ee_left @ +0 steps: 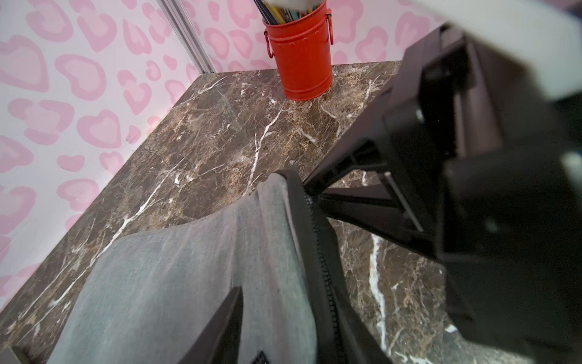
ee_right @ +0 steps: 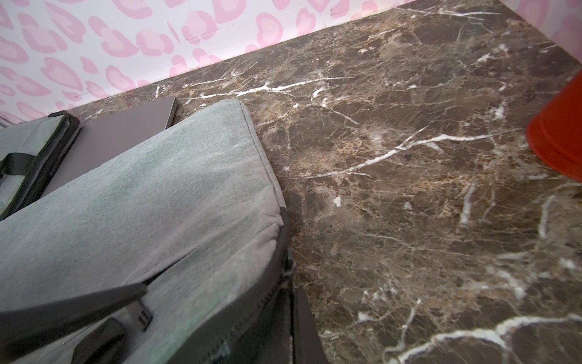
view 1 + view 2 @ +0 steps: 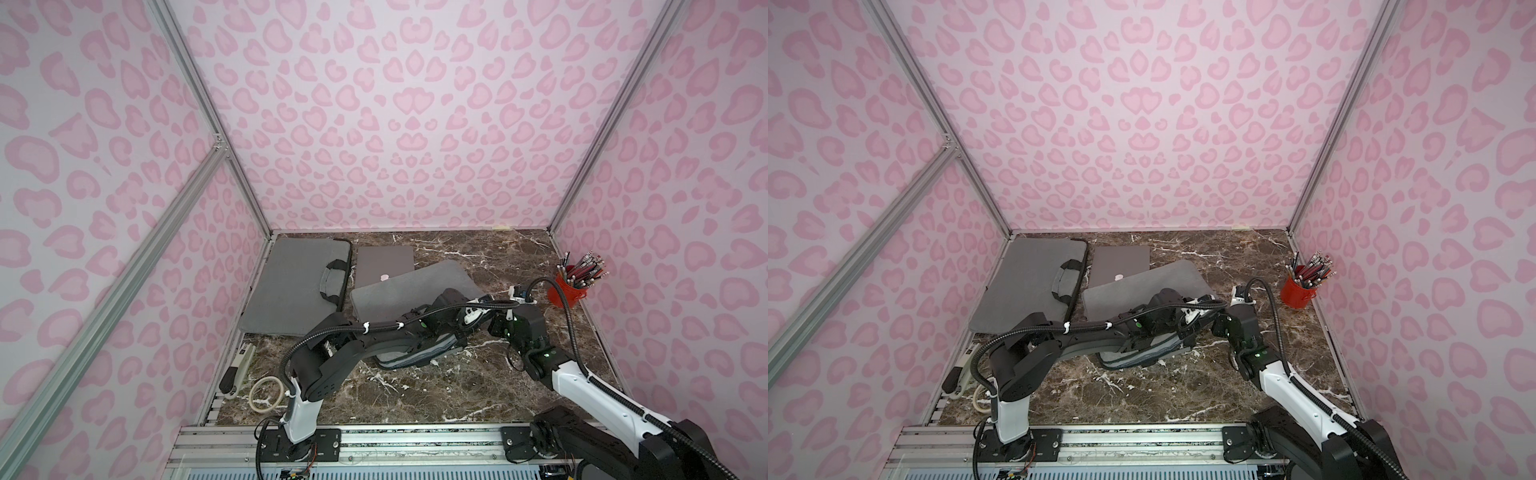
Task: Open the zippered laptop bag and take out the laptop
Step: Open the zippered laptop bag at the center of the board.
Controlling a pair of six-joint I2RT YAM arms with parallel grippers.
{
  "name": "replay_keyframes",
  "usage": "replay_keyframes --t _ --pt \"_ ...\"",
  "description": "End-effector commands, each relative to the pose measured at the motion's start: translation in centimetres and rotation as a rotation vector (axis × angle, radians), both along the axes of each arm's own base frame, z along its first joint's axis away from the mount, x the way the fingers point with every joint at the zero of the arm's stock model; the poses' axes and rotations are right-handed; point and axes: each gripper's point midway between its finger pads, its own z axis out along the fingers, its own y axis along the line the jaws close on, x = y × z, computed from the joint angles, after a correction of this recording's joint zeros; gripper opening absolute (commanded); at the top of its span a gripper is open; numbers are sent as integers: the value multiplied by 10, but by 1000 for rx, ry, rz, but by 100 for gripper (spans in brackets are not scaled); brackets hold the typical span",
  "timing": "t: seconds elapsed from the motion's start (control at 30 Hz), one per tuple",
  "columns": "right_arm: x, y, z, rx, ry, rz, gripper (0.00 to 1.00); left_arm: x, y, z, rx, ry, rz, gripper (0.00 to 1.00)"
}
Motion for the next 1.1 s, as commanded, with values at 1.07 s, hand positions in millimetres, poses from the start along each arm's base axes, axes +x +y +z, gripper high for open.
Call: replay_keyframes --t 1.07 --pt "-5 -18 24 -11 -102 -18 0 -57 28 88 -116 -105 -225 1"
